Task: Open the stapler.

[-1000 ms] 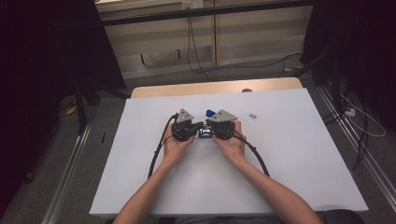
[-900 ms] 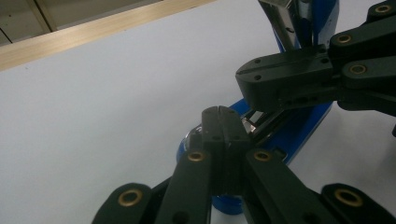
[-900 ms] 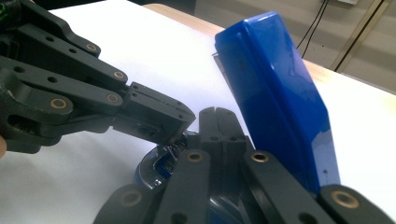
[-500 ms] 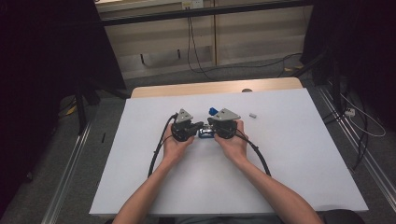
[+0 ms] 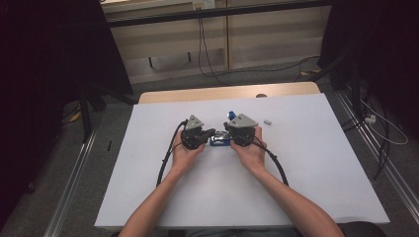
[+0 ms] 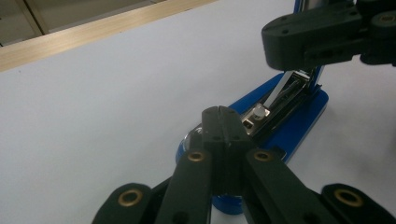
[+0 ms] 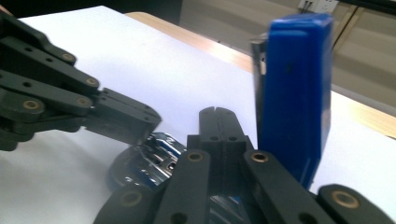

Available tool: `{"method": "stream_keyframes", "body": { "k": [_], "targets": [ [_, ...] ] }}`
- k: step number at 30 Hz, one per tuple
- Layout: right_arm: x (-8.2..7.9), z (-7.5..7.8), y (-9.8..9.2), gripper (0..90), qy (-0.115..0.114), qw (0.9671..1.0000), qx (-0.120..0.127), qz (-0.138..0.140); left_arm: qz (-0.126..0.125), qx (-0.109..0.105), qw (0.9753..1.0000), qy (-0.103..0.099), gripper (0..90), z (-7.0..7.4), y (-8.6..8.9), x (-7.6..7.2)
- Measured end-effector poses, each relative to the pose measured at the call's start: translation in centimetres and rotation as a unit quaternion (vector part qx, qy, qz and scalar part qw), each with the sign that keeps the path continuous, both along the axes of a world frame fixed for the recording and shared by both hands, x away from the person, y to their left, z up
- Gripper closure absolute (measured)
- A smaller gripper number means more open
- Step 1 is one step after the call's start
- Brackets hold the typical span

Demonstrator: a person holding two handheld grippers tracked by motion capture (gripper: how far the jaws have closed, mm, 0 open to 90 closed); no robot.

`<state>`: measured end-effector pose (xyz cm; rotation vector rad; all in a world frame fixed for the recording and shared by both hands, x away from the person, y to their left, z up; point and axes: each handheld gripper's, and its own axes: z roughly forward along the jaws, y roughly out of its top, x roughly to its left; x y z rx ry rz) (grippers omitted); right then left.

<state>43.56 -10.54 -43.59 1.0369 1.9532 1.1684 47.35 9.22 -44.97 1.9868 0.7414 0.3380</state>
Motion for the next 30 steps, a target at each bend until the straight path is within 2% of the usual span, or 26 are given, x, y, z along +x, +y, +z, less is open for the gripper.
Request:
{"method": "stream_keyframes", "body": {
  "k": [30],
  "targets": [
    [-0.31, 0.28, -1.15, 90.0, -0.001, 0.9995, 0.029, -0.011, -0.003, -0.002, 1.0000, 0.001, 90.0, -0.04, 0.07, 0.00]
  ]
}}
